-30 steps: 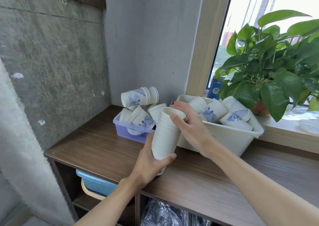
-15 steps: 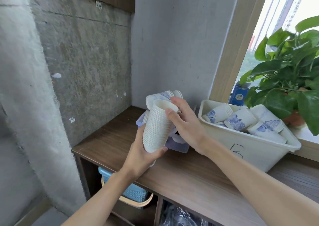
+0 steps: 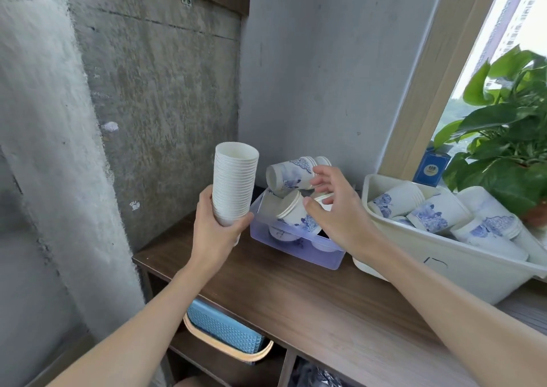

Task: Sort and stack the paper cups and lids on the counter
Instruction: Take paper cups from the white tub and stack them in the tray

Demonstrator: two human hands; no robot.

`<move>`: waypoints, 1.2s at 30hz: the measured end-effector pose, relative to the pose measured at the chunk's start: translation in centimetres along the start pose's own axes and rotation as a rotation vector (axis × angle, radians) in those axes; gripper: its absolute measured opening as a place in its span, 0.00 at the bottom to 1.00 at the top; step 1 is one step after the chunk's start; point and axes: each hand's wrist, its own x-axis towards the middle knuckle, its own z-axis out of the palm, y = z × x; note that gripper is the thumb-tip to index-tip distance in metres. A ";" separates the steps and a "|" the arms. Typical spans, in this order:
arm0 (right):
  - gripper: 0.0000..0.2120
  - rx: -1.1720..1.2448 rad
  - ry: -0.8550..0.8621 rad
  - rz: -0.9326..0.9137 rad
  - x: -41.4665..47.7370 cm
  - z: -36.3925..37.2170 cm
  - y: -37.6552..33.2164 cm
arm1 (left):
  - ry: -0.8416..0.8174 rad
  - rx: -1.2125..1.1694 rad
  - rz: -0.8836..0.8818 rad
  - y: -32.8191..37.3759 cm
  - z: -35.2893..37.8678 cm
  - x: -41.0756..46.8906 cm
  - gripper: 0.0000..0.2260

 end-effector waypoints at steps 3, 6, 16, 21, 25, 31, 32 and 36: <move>0.23 -0.085 -0.001 -0.012 0.2 -0.2 0.5 | 0.024 0.040 -0.022 -0.4 0.1 1.4 0.32; 0.24 -0.189 0.023 -0.051 0.3 -0.2 0.7 | 0.031 0.065 -0.060 -1.0 0.3 2.4 0.31; 0.24 -0.366 0.072 0.003 1.7 -0.8 1.8 | -0.076 0.126 -0.167 -3.8 0.7 3.2 0.36; 0.25 -0.391 0.074 0.075 2.9 -1.0 2.2 | -0.138 0.145 -0.176 -3.7 0.1 3.0 0.37; 0.25 -0.392 0.077 0.135 4.2 -1.3 2.2 | -0.071 0.269 -0.136 -1.3 -0.8 2.1 0.38; 0.26 -0.428 0.068 0.198 5.6 -1.6 2.3 | -0.019 0.495 0.378 6.3 0.4 1.3 0.19; 0.27 -0.420 0.066 0.206 5.6 -1.6 2.3 | -0.089 0.514 0.424 7.6 1.1 1.9 0.18; 0.29 -0.378 0.055 0.215 5.7 -1.9 2.5 | -0.310 0.667 0.451 10.8 4.7 4.9 0.20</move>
